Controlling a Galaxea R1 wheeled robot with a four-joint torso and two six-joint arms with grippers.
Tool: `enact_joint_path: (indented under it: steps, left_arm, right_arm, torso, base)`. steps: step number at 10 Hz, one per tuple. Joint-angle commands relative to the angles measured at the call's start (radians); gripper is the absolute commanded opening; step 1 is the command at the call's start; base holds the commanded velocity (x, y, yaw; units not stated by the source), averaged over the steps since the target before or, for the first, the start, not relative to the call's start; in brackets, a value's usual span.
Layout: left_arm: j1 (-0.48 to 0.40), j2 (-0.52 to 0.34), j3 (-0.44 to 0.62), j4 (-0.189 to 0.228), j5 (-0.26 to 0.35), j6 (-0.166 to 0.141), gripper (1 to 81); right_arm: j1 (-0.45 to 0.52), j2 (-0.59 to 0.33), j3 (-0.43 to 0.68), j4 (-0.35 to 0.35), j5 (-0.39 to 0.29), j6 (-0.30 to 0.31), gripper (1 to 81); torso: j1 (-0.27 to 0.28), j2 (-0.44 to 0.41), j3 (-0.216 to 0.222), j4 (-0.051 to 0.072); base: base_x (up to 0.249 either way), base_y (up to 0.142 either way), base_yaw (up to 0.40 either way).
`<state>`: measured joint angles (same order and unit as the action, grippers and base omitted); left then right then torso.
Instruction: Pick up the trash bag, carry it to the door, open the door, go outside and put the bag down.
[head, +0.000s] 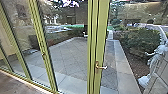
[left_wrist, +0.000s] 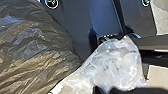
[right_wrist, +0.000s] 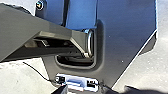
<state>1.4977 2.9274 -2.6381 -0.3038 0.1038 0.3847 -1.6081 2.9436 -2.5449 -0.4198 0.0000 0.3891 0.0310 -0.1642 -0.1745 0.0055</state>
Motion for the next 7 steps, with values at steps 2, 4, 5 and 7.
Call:
enact_joint_path:
  steps: [2, 4, 5, 7]
  left_arm:
    - [-0.029, -0.103, 0.163, -0.011, 0.073, -0.006, 1.0]
    - [-0.026, -0.117, 0.188, -0.011, 0.073, -0.006, 1.0]
    - [-0.026, -0.115, 0.188, -0.011, 0.073, -0.006, 1.0]
    - [-0.026, -0.105, 0.184, -0.008, 0.073, -0.004, 1.0]
  right_arm:
    - [0.007, -0.200, 0.328, -0.002, -0.040, 0.000, 81.1]
    - [0.007, -0.295, 0.472, -0.002, -0.032, 0.001, 81.1]
    - [0.004, -0.331, 0.529, -0.010, -0.021, -0.001, 81.1]
    - [0.004, -0.413, 0.649, -0.014, -0.023, -0.003, 81.1]
  torso:
    - [0.000, 0.000, 0.000, 0.000]
    - [0.000, 0.000, 0.000, 0.000]
    - [0.000, 0.000, 0.000, 0.000]
    - [0.000, 0.000, 0.000, 0.000]
  base:
    - [0.000, 0.000, 0.000]
    - [0.000, 0.000, 0.000]
    - [0.000, 0.000, 0.000]
    - [0.000, 0.000, 0.000]
